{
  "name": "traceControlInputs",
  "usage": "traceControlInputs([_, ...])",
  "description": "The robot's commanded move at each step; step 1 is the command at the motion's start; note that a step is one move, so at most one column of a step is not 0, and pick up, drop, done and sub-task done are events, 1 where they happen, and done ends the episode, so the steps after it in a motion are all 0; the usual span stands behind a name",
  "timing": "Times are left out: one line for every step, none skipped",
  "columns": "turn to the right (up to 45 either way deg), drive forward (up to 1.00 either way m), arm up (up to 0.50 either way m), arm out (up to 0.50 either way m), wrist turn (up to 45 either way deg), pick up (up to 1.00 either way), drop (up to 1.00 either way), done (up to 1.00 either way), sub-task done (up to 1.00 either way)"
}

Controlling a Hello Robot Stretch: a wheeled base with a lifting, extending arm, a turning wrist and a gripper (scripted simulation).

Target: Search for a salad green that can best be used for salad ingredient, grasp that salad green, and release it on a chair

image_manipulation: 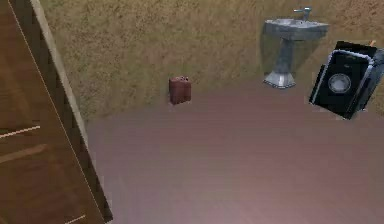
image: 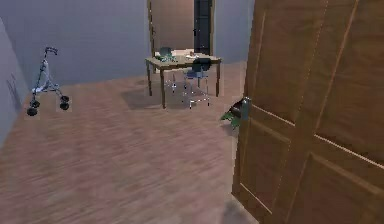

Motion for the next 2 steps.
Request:
traceControlInputs([-21.0,0.0,0.0,0.0,0.0,0.0,0.0,0.0,0.0])
traceControlInputs([0.0,1.0,0.0,0.0,0.0,0.0,0.0,0.0,0.0])
